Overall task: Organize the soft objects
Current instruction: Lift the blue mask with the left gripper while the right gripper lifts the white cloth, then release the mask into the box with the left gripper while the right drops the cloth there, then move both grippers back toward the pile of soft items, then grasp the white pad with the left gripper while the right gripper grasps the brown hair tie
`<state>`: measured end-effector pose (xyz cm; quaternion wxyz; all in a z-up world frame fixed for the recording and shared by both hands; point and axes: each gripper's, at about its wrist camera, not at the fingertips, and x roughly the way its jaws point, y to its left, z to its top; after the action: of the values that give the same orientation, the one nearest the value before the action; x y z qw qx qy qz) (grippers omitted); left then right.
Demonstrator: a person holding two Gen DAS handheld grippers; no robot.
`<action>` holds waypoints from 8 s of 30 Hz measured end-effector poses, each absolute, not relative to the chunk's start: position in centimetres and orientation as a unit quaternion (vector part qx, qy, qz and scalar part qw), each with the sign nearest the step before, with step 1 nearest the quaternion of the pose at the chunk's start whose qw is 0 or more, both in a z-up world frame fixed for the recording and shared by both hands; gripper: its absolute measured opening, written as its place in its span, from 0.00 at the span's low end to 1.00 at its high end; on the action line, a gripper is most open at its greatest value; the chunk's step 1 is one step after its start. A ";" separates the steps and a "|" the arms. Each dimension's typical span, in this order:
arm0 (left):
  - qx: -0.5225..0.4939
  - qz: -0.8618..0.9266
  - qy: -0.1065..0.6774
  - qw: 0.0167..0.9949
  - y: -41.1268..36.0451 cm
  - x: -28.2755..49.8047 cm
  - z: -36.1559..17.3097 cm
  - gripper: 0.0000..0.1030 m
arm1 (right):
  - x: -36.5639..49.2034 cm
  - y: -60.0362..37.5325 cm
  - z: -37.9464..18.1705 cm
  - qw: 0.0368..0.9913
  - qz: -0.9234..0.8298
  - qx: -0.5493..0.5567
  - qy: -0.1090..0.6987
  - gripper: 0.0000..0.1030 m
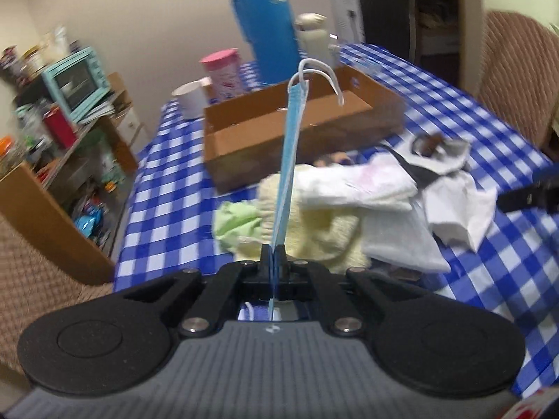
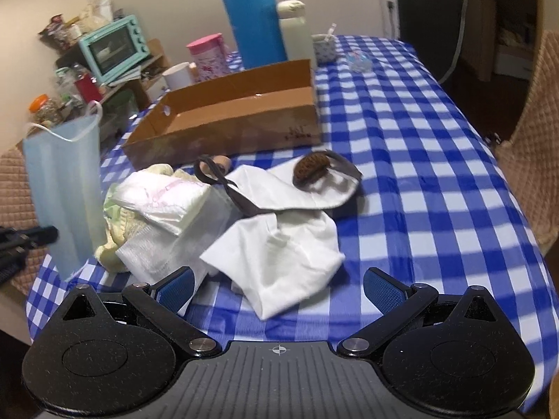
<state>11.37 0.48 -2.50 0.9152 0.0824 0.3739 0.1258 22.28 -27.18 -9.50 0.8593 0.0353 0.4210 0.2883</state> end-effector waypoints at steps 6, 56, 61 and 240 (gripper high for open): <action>0.054 0.185 0.377 0.906 2.1 10.5 -1.0 0.02 | 24.5 -26.3 -11.7 0.855 0.308 0.013 0.416 0.95; 0.034 0.238 0.425 0.873 -1.2 8.6 -2.5 0.02 | 25.4 -25.7 -15.3 0.816 0.344 -0.028 0.463 0.68; 0.038 0.232 0.428 0.873 -0.6 8.7 -2.5 0.02 | 24.6 -24.9 -15.8 0.823 0.351 -0.074 0.441 0.38; -0.177 0.030 0.449 0.876 7.0 22.8 -6.5 0.53 | 28.5 -26.6 -7.4 0.845 0.283 0.060 0.451 0.63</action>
<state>22.83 6.96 -6.50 0.8756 -0.1767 0.4485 0.0295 28.51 -26.60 -7.38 0.8445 0.0597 0.4509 0.2827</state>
